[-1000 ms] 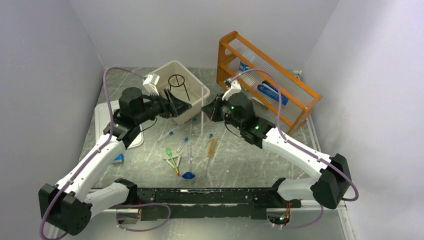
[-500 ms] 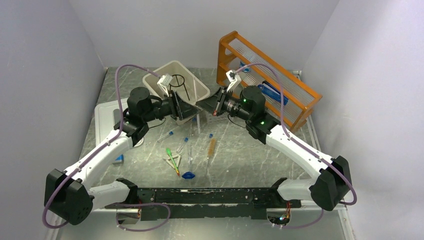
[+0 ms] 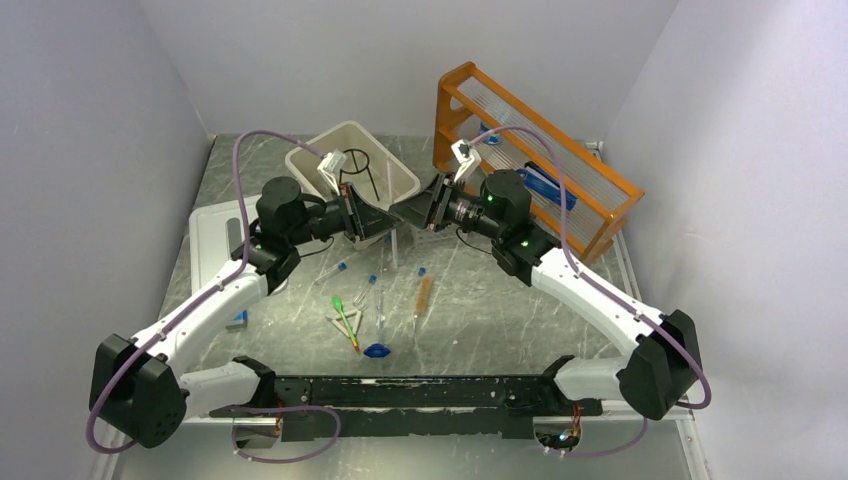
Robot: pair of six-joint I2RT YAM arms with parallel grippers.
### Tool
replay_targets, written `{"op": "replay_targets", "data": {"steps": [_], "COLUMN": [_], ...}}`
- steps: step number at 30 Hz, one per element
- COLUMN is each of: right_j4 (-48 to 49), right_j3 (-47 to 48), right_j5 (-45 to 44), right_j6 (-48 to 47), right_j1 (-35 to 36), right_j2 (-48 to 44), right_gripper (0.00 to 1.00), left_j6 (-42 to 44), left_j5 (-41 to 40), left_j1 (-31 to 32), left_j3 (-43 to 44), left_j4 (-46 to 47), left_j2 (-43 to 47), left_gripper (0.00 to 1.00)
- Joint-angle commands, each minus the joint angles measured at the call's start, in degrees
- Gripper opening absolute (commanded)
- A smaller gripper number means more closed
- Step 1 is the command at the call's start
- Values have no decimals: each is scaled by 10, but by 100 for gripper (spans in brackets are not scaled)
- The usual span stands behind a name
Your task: Organize the chemistry lab equipment
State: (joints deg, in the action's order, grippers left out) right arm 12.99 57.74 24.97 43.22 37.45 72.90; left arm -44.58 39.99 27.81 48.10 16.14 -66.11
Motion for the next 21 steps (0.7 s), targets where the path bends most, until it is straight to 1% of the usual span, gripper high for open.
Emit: {"op": "replay_targets", "data": {"steps": [1,3,4,8,11,13,16,18,19,21], "right_j4": [-33,-48,-56,-81,-97,-109,-122,-127,-127,-127], "right_j3": [13,14,14,9,-3,-10,-20,-27,-31,-39], "right_j5": [-40,-66,-82,-128,-148,-155,-162,-166,-166,-166], "right_j6": [-10,-17,-19,-28,-34,-36,-38,-37,-36,-34], "right_j1": [-4,-4,-5,-5,-5,-5,-5,-5,-5,-5], "right_j2": [-16,-28,-37,-63,-79,-87,-95,-98,-100,-102], "right_gripper": [49,56,58,59,59,59,59,59,59,59], "left_j6": [36,37,41,38,17,-14,-50,-61,-60,-58], "left_j5": [-49,-98,-141,-312,-410,-475,-543,-580,-593,-588], "left_j1": [3,3,3,2,1,-4,-11,-17,-23,-44], "left_j3": [16,33,47,125,166,202,258,291,306,341], "left_j4": [-33,-59,-80,-222,-285,-343,-413,-440,-453,-482], "left_j2": [11,8,4,-25,-48,-74,-127,-161,-179,-226], "left_gripper": [5,5,5,5,5,5,5,5,5,5]}}
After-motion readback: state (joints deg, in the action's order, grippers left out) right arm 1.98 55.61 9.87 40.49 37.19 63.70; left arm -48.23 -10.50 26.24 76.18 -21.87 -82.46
